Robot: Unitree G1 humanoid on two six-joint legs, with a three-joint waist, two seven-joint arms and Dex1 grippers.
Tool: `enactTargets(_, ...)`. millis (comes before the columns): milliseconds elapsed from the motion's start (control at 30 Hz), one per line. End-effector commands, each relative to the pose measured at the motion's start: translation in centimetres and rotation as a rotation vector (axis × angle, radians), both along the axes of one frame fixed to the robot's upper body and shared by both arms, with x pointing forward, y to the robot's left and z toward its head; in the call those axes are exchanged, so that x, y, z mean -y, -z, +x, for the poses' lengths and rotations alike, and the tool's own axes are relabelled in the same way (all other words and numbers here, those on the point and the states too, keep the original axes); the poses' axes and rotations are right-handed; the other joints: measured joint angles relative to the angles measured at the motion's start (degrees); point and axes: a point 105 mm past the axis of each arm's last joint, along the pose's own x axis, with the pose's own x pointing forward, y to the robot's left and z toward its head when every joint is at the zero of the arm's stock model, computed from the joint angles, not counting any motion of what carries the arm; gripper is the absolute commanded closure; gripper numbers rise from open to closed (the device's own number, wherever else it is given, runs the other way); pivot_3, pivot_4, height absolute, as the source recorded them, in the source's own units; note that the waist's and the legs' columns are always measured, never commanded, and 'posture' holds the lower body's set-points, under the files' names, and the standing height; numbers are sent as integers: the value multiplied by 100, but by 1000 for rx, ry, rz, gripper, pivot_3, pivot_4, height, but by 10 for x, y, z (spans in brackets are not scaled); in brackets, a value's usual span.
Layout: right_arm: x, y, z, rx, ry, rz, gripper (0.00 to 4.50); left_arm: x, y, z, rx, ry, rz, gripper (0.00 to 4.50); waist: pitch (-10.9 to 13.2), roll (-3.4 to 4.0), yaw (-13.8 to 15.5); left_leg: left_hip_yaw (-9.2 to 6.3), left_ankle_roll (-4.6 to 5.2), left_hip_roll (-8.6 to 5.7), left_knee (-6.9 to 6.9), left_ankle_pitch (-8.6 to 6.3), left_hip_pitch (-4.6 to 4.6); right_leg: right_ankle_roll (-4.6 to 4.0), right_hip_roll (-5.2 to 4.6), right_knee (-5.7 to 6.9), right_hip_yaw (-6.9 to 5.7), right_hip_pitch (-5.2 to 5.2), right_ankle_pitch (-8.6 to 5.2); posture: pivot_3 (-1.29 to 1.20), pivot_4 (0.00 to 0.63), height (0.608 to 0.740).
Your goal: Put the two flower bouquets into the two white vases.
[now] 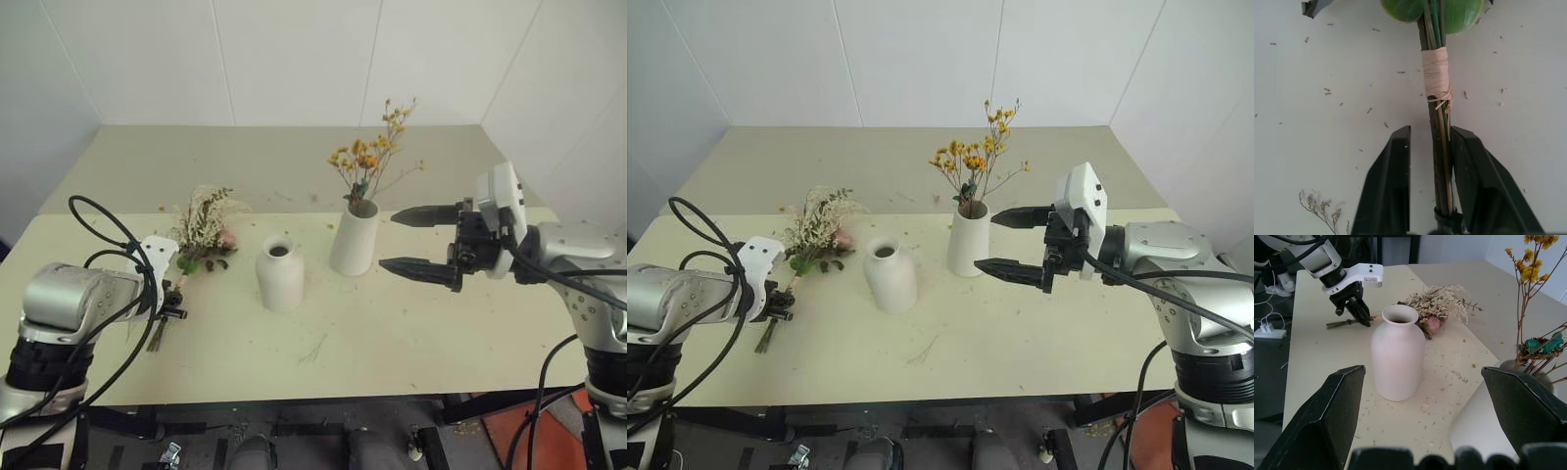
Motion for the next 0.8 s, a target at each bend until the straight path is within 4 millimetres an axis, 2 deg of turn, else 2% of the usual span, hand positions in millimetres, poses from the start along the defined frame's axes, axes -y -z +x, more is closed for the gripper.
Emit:
enactTargets(33,5,-11,-6,71,-9,-3,0,-16,-37,13,185,-71,23,4335,0,0,-2,0,0,0,0,0,1,0,0,1,0,0,0,0,150,740)
enactTargets(67,7,-9,-5,69,-2,-10,0,-17,-51,21,276,-86,-16,4478,0,-1,0,0,0,0,0,0,1,0,0,1,0,0,0,0,150,740)
enactTargets(167,13,-5,-4,58,9,-26,0,-6,-85,32,500,-45,-175,4491,2,-4,60,-1,0,0,3,0,-4,0,-2,-1,-5,0,0,0,150,740)
enactTargets(300,20,-2,-5,52,11,-44,0,31,-133,28,786,184,-401,4491,2,-4,122,0,0,-2,7,0,-8,1,-8,-3,-6,0,1,0,150,740)
enactTargets(533,29,4,-7,30,26,-59,0,83,-191,12,983,539,-698,4491,2,-5,136,-1,-1,-5,17,0,-4,6,-9,-2,-7,10,5,0,150,740)
enactTargets(667,32,6,-8,28,36,-65,0,105,-211,5,1036,674,-833,4491,2,-5,131,-1,0,-7,17,0,-5,7,-10,-3,-6,11,5,0,150,740)
enactTargets(800,34,6,-9,31,57,-60,0,132,-204,-3,985,844,-870,4491,2,-5,108,-1,0,-6,17,0,-4,7,-7,-1,-3,10,5,0,150,740)
